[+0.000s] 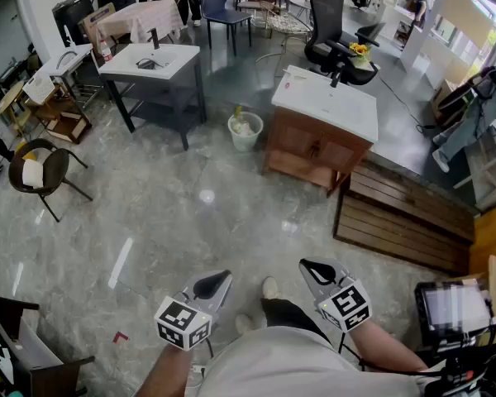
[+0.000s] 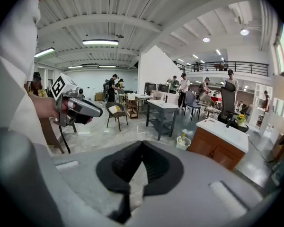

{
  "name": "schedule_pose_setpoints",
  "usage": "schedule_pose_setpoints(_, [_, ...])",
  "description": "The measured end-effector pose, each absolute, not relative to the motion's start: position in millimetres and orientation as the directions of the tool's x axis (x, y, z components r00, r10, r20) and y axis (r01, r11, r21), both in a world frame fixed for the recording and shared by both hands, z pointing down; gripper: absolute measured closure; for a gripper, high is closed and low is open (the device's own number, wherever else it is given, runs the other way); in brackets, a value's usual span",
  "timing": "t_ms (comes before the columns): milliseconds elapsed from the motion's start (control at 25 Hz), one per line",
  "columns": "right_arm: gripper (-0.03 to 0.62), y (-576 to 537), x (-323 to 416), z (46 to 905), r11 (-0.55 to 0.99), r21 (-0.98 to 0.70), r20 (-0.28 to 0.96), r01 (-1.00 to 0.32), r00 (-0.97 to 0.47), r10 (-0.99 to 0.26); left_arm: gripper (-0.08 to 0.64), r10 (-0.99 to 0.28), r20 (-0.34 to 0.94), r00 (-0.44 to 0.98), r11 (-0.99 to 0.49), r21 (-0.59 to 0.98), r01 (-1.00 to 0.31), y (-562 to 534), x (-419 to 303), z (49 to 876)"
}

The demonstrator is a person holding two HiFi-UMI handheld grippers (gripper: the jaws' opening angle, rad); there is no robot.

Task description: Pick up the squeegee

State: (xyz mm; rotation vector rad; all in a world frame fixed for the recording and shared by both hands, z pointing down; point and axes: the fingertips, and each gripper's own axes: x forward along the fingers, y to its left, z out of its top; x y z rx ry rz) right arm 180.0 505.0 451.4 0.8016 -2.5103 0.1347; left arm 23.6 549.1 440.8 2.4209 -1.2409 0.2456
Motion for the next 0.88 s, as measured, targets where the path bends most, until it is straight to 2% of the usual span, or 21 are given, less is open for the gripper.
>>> schedule_pose_setpoints(600, [0.589,307,158,462,0.844,0.005,0.446,-0.536,-0.754,-0.482,0.553,-0.752,0.377,0.540,-0.495,0.217,-0.841,369,12,425])
schedule_pose_setpoints(880, [0.567,205,164,469,0.842,0.001,0.425,-0.540,-0.762,-0.489,0.552,-0.783,0.347,0.516,-0.469,0.215,-0.857,271,23,411])
